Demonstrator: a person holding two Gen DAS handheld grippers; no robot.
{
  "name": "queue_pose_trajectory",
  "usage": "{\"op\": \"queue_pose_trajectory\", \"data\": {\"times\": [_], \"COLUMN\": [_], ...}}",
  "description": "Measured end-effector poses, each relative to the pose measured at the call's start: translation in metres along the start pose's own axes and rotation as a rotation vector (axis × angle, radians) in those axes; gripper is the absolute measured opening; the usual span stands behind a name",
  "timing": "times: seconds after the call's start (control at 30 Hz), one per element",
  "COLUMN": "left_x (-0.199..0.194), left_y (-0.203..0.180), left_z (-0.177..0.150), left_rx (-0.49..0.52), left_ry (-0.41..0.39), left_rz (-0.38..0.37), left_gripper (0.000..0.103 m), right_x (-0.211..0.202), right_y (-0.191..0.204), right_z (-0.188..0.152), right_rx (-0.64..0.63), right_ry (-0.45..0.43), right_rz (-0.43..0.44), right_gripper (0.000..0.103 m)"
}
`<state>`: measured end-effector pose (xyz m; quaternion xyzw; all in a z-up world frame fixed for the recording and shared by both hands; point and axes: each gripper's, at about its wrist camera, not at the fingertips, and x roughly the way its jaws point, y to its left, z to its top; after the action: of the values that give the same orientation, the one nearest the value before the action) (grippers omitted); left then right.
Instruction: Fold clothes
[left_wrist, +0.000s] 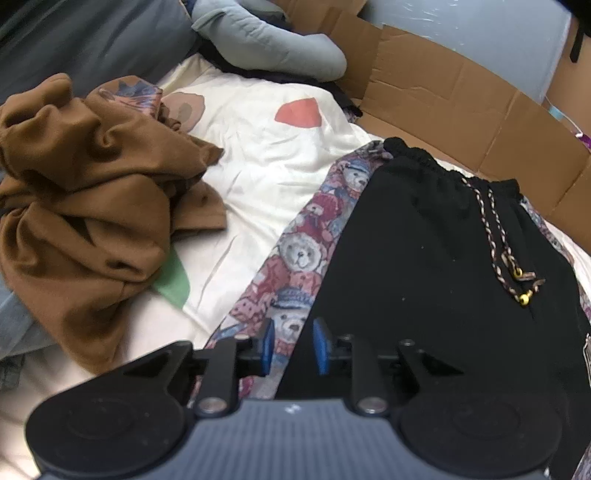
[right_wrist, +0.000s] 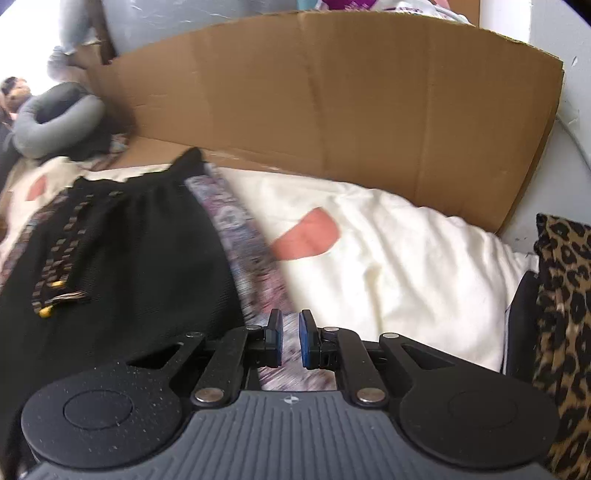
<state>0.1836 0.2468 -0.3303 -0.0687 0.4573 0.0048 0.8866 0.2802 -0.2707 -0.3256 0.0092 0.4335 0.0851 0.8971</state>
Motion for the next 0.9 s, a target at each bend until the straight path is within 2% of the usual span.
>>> {"op": "queue_pose_trajectory", "data": {"times": [0.17,0.33,0.6,0.9], "left_x": [0.003,0.005,0.006,0.008], "left_y": [-0.004,-0.005,-0.002,-0.003], "left_z": [0.003,0.003,-0.002,-0.007], "left_rx": [0.016,0.019,0.018,0.020], "left_ry": [-0.002,-0.001,0.010,0.020], "left_rz": [-0.001,-0.004,-0.001,0.000], "left_gripper": [0.029,0.031,0.031,0.031], "right_x": [0.025,0.040,0.046,0.048], "right_y": [-0.010,-0.011,0.000,-0.010], "right_z": [0.008,0.009,0.005,0.005], "right_rx": [0.003,-0.005,-0.031,0.001], "right_ry": [0.010,0.037,0.056,0.049], "right_rz": [-0.045,-0.034,-0.009,-0.052], "right_gripper": [0.009,0.009,0.014,0.015]}}
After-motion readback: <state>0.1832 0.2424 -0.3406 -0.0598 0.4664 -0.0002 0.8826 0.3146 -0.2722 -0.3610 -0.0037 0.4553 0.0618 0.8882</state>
